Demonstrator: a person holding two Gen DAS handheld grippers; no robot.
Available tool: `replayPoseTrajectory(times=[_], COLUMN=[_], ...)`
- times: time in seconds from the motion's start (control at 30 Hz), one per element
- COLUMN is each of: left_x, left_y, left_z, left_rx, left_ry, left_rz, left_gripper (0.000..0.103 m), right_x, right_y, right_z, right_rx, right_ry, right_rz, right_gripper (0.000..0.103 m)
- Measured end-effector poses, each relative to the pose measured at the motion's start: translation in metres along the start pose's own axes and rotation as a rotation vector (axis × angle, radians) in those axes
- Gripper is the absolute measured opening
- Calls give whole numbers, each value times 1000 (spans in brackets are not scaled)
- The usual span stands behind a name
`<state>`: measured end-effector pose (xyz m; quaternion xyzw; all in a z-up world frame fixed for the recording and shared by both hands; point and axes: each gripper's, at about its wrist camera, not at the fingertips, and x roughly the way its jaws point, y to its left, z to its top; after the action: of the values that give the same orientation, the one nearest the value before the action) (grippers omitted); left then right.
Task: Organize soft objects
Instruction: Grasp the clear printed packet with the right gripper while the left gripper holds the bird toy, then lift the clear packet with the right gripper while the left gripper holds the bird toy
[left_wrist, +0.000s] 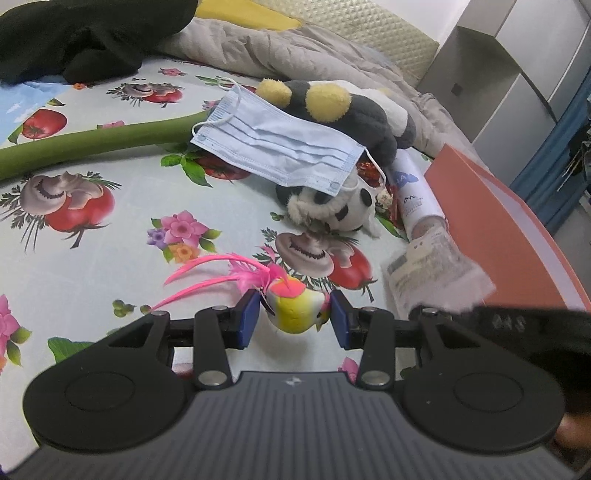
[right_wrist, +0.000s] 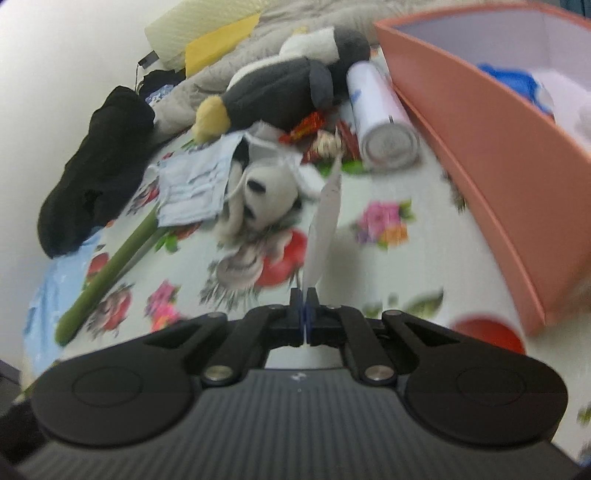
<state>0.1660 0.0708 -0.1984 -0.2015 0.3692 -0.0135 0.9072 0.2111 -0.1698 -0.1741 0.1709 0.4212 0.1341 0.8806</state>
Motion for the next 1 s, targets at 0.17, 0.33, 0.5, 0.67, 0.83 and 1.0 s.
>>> replayPoseTrajectory(times=[0.17,0.33,0.5,0.67,0.83,1.0], left_x=[3,4,5,7,8,7], left_y=[-4,-9,-12,-13,-13,-9], left_z=[-3,-5,-6,-9,-9,-9], left_rx=[12,21,34,47,46,36], left_ry=[11,15,16,20,23,22], left_rz=[-11,-25,-30,-29,-27,-24], left_gripper=[48,48,48,48,48,48], right_x=[-11,-18,-35,-48,-33,3], right_y=[-8,-14,-11,-11,-1,6], right_z=[-18,-25,-23,-19,-12,-6], right_rx=[65,63,-71,-195,-331,-428], right_ry=[71,100,57,-25,-46,-6], right_rz=[21,-9,-94,-172,-174,-194], right_gripper=[5,9,59,58,58,58])
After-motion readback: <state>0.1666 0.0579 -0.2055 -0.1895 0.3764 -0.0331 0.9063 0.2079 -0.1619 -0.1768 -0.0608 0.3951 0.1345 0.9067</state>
